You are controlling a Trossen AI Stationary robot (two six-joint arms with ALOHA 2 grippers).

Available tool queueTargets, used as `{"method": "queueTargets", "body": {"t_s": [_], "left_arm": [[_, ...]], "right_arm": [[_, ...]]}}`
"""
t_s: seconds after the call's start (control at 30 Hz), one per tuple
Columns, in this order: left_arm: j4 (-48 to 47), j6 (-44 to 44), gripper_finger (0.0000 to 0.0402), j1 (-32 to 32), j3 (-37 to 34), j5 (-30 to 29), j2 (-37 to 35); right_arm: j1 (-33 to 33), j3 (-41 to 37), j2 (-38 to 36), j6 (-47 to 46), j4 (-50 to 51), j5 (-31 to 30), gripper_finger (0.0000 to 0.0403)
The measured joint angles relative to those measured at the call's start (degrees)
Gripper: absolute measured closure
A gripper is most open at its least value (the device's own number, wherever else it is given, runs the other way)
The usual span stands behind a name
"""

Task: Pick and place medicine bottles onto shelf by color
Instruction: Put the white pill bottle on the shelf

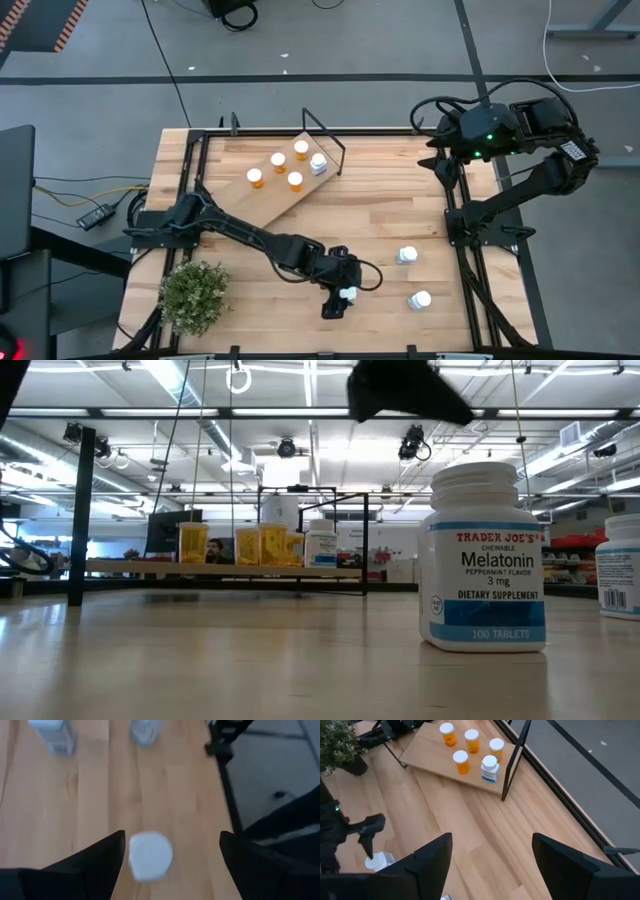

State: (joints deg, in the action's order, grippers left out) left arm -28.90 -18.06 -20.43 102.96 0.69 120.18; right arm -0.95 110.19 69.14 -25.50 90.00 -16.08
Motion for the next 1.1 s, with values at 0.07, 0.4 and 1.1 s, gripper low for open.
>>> {"method": "queueTargets", "body": {"t_s": [0.07,0.4,1.1], "left_arm": [[-0.08,1.25,0.0066,0.62,0.1,0.93,0.4],[0.84,10.13,0.0062,1.84,0.07,7.12,3.78],[-1.27,13.15,0.0066,1.01,-0.01,2.02,7.35]], "right_arm": [[0.0,0.0,0.34,0.04,0.02,0.02,0.012],[0.0,0.0,0.83,0.55,0.02,0.02,0.012],[0.0,-0.02,0.81,-0.04,0.02,0.03,0.012]]}}
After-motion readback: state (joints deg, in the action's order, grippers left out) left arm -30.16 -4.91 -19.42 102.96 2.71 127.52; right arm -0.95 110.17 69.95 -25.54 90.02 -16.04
